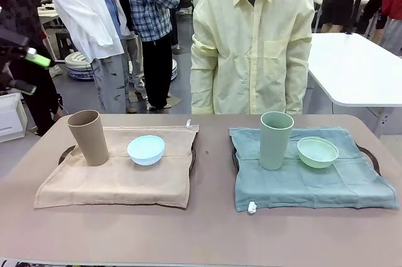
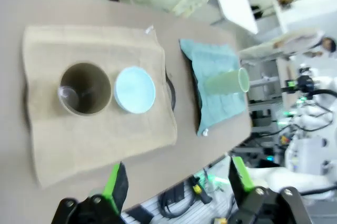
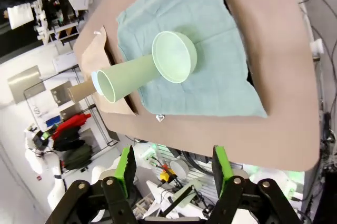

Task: Set up a tray with a mat and arrange the tableware.
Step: Place the Picnic Bowl and Reusable plastic cup back onto the Handle tray in front of the human's position.

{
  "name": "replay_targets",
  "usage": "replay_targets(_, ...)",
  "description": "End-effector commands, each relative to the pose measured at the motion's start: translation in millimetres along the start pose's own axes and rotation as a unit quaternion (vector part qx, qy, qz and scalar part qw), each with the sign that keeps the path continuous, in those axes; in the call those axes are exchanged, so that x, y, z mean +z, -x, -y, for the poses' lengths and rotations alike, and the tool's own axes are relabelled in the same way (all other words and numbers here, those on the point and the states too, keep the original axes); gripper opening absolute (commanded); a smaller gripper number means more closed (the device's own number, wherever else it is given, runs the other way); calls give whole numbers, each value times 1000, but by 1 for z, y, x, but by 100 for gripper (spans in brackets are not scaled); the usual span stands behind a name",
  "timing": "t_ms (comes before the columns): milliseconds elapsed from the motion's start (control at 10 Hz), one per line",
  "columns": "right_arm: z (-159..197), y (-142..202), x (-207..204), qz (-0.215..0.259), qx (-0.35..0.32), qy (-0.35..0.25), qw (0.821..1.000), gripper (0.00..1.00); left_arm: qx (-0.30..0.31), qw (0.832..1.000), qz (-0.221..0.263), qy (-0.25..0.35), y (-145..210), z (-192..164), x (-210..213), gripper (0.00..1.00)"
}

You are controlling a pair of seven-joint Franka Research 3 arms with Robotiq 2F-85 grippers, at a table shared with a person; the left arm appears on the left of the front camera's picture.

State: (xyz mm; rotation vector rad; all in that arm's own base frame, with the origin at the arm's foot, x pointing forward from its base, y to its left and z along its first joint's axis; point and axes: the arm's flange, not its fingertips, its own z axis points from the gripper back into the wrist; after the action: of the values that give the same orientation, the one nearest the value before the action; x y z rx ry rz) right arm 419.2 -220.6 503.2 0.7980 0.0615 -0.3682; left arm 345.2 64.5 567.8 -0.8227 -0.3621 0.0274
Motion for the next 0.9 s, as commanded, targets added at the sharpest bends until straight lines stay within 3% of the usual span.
replay_targets(0,12,16,6,3,14,-31,999,76,46,999,-21,-4,11,-10,27,100)
replay_targets(200,22,33,1,-1,23,-21,1000,76,76,996,-39,-23,7,-18,53,100)
replay_targets(300,22,40,-5,-4,35,-13,999,76,51,995,-69,-49,1,-14,57,100)
replay_targets(400,15,47,-12,-3,63,19,998,76,60,998,-23,-10,15,-22,42,100)
replay_targets(500,21,27,8,-2,13,-19,1000,76,60,998,-23,-10,15,-22,42,100)
replay_targets(800,19,34,3,-5,28,-11,1000,76,64,997,-36,-15,12,-20,48,100)
